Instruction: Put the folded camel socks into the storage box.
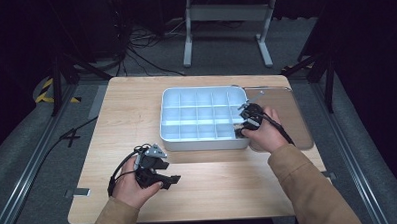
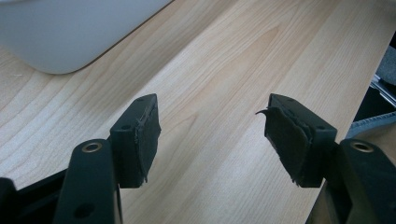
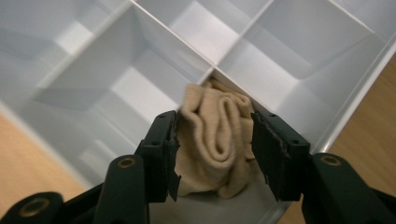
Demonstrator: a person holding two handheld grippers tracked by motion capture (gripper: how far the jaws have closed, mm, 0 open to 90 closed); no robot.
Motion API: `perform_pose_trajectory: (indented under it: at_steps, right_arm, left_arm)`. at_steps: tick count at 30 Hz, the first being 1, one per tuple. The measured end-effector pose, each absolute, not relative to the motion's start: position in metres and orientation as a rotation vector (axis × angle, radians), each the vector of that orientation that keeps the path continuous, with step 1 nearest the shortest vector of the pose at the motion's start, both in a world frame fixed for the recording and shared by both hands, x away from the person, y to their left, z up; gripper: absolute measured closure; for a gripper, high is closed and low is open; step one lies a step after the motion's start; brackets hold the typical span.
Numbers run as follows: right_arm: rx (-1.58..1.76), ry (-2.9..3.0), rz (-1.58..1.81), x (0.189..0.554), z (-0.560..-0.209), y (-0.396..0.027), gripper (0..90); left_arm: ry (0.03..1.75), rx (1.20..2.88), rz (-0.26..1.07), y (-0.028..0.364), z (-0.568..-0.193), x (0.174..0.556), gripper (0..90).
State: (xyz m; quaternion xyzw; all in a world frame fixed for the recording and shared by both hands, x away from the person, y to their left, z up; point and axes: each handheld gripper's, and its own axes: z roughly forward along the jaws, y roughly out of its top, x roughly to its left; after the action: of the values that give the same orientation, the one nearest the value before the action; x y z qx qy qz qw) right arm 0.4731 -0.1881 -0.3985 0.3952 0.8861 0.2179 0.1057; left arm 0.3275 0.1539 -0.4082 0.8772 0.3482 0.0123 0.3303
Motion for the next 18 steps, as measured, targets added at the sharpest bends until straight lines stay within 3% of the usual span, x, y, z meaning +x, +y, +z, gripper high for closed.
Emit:
perform_pose_trajectory:
  at_steps: [9,18]
  right_arm:
    - [1.09,2.509,0.956,0.447,-0.367,-0.211,44.3]
    - [1.04,2.483,1.092,0.426,-0.36,-0.235,40.1]
  left_arm:
    - [0.902,2.292,0.028,0.153,-0.408,0.331,36.3]
    - [0.9,2.293,0.018,0.153,-0.405,0.335,36.5]
